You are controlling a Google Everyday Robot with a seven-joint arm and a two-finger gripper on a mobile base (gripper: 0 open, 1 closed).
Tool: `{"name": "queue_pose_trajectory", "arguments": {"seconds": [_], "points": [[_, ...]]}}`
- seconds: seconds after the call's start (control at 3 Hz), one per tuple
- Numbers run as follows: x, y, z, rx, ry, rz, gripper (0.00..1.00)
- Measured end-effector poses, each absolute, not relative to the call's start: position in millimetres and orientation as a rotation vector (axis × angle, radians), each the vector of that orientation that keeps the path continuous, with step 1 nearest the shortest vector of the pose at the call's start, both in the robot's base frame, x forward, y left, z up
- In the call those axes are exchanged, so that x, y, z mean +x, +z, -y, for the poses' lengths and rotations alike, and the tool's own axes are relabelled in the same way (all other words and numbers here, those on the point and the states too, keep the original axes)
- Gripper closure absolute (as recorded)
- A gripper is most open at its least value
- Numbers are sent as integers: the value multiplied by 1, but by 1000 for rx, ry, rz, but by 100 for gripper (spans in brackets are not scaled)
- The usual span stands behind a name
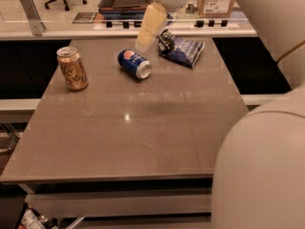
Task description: Place pepsi can upright
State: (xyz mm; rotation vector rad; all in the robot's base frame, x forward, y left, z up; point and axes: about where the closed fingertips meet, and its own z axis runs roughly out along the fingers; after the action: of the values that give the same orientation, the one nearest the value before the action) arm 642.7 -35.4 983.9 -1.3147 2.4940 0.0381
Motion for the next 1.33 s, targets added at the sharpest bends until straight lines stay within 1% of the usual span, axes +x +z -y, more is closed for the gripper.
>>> {"name": "queue_pose_trajectory", "arguments": {"seconds": [0.33, 0.67, 1.33], "points": [[657, 956, 41, -1246, 57, -2539, 0], [661, 955, 38, -1242, 58, -2529, 0], [686, 949, 21, -1213, 23, -2577, 0]]}}
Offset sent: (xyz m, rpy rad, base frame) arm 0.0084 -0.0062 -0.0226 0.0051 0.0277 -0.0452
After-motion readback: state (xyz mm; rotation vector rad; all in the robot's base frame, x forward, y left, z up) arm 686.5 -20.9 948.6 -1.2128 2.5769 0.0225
